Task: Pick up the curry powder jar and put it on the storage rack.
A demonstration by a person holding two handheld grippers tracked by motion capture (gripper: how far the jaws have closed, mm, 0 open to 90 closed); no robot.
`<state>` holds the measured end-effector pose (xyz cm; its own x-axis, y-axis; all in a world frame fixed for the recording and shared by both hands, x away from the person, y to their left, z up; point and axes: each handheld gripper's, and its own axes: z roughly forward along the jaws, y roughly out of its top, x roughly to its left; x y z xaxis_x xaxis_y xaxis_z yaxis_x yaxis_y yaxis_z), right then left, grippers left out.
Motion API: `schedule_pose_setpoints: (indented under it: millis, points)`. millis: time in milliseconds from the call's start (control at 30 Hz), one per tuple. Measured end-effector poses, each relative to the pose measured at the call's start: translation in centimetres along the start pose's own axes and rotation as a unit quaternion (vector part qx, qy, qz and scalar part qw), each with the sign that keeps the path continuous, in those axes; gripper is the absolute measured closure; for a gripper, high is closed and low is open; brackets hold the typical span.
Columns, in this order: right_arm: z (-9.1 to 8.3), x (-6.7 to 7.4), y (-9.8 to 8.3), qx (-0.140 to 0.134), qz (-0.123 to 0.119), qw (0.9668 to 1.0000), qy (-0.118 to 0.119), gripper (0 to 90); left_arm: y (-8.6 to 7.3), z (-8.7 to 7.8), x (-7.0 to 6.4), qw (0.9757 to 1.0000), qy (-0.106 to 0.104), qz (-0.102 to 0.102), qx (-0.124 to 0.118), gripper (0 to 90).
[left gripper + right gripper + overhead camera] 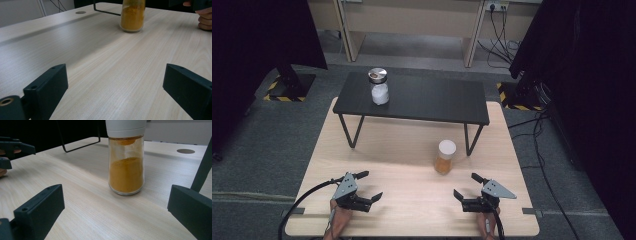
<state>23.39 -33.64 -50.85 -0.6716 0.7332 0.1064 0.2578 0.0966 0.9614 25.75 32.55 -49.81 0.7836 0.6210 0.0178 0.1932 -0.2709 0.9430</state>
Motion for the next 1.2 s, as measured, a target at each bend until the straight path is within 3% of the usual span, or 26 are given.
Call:
schedule_pose_setpoints:
  millis: [133, 300, 333, 400, 467, 500, 667, 833, 967, 1033, 1200]
  points:
    - [0.1, -0.1, -0.1, -0.003, 0.003, 1.0000, 0.002, 0.6, 0.0, 0.0, 0.0, 1.0000, 0.000, 0.000, 0.000, 4.9]
    - [0.3, 0.5, 0.0, -0.001, 0.005, 0.9998, -0.020, 0.7, 0.0, 0.0, 0.0, 1.0000, 0.000, 0.000, 0.000, 4.9]
    - [0.7, 1.3, 0.2, 0.001, 0.006, 0.9992, -0.040, 1.4, 0.0, 0.0, 0.0, 1.0000, 0.000, 0.000, 0.000, 5.0]
    - [0.6, 1.4, 0.2, -0.005, 0.020, 0.9989, -0.042, 1.4, 0.0, 0.0, 0.0, 1.0000, -0.001, 0.000, 0.000, 5.0]
    - [0.5, 1.7, 0.1, -0.037, 0.053, 0.9970, -0.042, 1.1, 0.0, 0.0, 0.1, 1.0000, -0.001, -0.001, 0.001, 4.9]
    - [0.5, 1.7, 0.2, -0.044, 0.058, 0.9965, -0.040, 1.0, 0.0, 0.0, 0.1, 1.0000, -0.001, -0.001, 0.001, 4.9]
    - [1.3, 3.3, 2.1, -0.029, 0.084, 0.9940, -0.064, 2.2, 0.0, 0.0, 0.1, 1.0000, -0.001, -0.001, 0.000, 5.0]
    - [2.1, 3.7, 3.9, -0.012, 0.057, 0.9964, -0.062, 2.2, 0.0, 0.0, 0.1, 1.0000, -0.001, -0.001, 0.000, 5.0]
    - [3.2, 3.6, 4.8, -0.020, 0.030, 0.9970, -0.068, 2.9, 0.0, 0.0, 0.1, 1.0000, -0.002, -0.001, -0.001, 5.0]
    - [4.1, 3.9, 5.4, -0.013, 0.032, 0.9959, -0.083, 4.5, 0.0, 0.0, 0.1, 1.0000, -0.002, 0.000, -0.001, 5.0]
    - [6.3, 4.1, 6.6, 0.006, 0.024, 0.9953, -0.094, 9.0, 0.0, 0.0, 0.1, 1.0000, -0.003, 0.000, -0.001, 5.0]
